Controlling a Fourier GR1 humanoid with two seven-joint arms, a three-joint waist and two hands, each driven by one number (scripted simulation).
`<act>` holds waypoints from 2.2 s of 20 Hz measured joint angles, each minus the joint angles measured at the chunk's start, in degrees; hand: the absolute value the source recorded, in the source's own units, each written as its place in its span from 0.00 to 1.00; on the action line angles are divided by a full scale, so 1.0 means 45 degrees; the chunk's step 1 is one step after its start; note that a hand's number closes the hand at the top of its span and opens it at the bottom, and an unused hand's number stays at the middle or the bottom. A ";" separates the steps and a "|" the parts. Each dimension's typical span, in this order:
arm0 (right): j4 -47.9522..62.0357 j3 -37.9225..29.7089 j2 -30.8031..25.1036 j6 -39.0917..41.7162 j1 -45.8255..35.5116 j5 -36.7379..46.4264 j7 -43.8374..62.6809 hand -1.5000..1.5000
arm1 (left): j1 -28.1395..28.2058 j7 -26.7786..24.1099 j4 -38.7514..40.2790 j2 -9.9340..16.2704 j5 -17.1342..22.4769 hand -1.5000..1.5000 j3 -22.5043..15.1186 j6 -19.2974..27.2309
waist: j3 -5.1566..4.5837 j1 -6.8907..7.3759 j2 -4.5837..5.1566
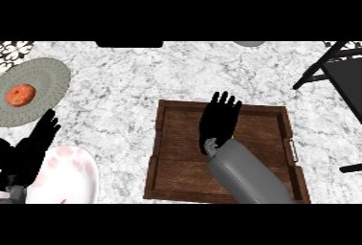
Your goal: Pick the lemon from the tray and place it in the tiered shelf
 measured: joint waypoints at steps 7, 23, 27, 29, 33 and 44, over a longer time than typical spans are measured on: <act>0.0250 -0.0407 0.0036 -0.0100 0.0385 0.0609 -0.0396 0.00 | -0.0143 0.0283 -0.0092 -0.0208 -0.0204 0.50 0.0221 0.0020 | -0.0001 -0.0029 0.0003; 0.0698 -0.1344 0.0126 -0.0358 0.0667 0.1068 -0.1254 1.00 | 0.0065 0.0480 -0.0444 -0.0518 -0.0802 0.50 0.0662 -0.0321 | -0.0048 0.0042 -0.0186; 0.0704 -0.1290 0.0156 -0.0373 0.0774 0.1610 -0.1430 1.00 | 0.0088 0.0667 -0.0534 -0.0465 -0.0763 0.50 0.0911 -0.0511 | -0.0058 0.0035 -0.0215; 0.0648 -0.1247 0.0149 -0.0276 0.0646 0.1881 -0.1479 1.00 | 0.0095 0.0542 -0.0432 -0.0562 -0.0883 0.50 0.0983 -0.0536 | -0.0038 0.0019 -0.0178; 0.0328 -0.2138 -0.0235 -0.0490 0.0658 0.2085 -0.1436 1.00 | 0.0068 0.0458 -0.0318 -0.0688 -0.1046 0.50 0.1020 -0.0569 | 0.0008 -0.0045 -0.0102; 0.1253 -0.7349 -0.2234 -0.2240 -0.1109 0.2076 -0.1100 1.00 | 0.0190 0.0602 -0.0658 -0.0683 -0.1053 0.50 0.1117 -0.0739 | 0.0031 0.0041 0.0062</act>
